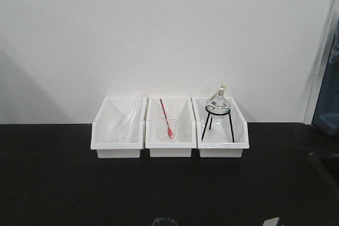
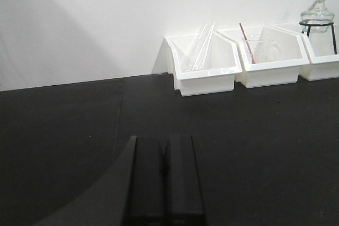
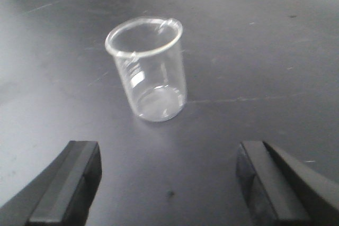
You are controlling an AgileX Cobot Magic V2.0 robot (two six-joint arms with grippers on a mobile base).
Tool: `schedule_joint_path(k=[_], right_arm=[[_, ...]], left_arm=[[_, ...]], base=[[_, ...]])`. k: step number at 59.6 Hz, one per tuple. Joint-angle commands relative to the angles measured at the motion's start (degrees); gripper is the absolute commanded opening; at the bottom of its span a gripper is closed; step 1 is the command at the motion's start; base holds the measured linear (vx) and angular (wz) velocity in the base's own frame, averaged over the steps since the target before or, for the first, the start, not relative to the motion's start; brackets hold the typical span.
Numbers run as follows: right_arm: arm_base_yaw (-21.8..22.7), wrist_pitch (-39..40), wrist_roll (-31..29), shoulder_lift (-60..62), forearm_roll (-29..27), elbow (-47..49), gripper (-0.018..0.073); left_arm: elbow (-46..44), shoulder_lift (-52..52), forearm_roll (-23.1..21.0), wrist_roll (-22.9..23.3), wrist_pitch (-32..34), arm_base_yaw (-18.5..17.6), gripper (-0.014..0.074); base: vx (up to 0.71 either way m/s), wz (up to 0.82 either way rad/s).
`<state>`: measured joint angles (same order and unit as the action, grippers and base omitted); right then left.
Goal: Pick beaker and place in left cabinet
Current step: 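Lower the right gripper onto the clear glass beaker on the bench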
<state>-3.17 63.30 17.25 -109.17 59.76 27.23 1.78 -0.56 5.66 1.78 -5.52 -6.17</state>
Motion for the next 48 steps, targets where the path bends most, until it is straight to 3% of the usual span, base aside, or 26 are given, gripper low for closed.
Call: schedule_joint_path(k=[1, 15, 28, 48], right_arm=[[0.2, 13.87, -4.39, -1.77, -1.67, 0.84, 0.0584], [-2.52, 13.87, -4.93, -4.82, -6.67, 2.74, 0.0575], [-9.28, 12.15, -10.44, -4.9, -11.69, 7.45, 0.0575], [-16.37, 9.42, -13.19, -5.81, -25.33, 11.1, 0.0575]], left_arm=[[0.84, -1.08, -0.16, 0.17, 5.08, -0.35, -0.0008], [0.84, -1.08, -0.16, 0.17, 5.08, -0.35, -0.0008], [0.84, -1.08, -0.16, 0.17, 5.08, -0.35, -0.0008], [0.84, -1.08, -0.16, 0.17, 5.08, -0.35, -0.0008]], base=[[0.0, 0.0], [0.0, 0.0], [0.0, 0.0], [0.0, 0.0]])
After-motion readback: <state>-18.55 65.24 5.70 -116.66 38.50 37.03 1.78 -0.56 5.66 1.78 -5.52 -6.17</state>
